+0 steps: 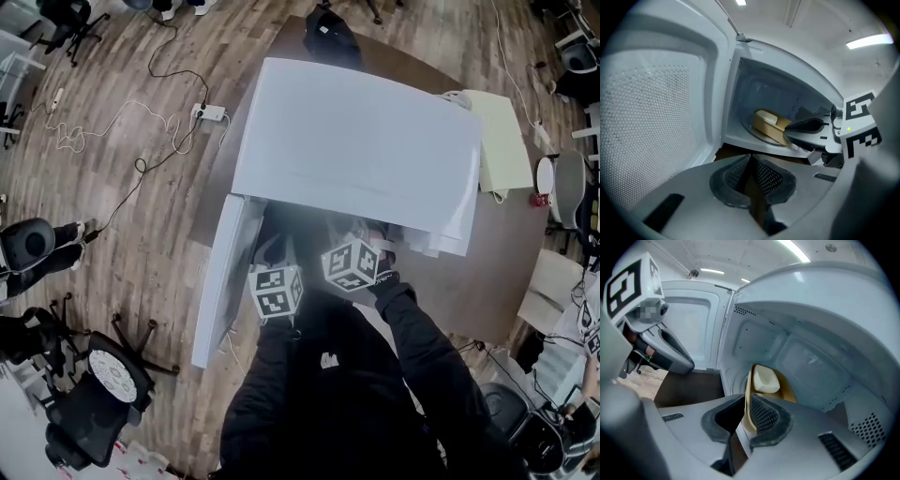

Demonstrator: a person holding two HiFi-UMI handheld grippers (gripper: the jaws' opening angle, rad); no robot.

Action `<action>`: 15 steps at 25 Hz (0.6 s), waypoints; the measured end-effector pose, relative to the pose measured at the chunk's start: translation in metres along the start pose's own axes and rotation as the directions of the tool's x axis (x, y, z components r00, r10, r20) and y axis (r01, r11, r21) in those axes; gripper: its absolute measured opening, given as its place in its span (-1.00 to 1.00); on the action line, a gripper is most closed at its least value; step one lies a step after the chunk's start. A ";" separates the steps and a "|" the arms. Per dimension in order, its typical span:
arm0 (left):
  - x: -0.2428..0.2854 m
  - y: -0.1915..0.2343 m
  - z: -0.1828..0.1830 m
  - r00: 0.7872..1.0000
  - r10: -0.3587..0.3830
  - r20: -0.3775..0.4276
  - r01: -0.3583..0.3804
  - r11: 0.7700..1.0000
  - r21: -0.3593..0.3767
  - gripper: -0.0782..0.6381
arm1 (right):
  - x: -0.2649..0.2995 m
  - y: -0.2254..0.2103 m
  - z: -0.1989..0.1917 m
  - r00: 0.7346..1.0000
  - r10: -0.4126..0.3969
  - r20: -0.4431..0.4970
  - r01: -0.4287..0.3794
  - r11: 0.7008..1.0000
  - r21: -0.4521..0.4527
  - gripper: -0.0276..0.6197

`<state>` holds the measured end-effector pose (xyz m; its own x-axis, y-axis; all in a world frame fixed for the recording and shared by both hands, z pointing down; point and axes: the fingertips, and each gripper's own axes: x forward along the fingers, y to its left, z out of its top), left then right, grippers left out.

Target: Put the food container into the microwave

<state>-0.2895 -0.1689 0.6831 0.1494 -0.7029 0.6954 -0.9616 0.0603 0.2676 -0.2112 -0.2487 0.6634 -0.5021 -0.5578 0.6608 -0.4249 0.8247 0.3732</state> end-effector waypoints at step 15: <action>-0.089 -0.061 0.000 0.995 -0.016 0.098 0.014 1.000 0.023 -0.68 | -0.162 0.010 0.007 0.993 -0.061 0.104 0.027 0.954 0.299 -0.84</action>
<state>-0.2437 -0.1101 0.6046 0.1420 -0.7699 0.6222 -0.9645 0.0339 0.2620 -0.1392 -0.1505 0.5554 -0.5514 -0.6135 0.5653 -0.6439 0.7438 0.1793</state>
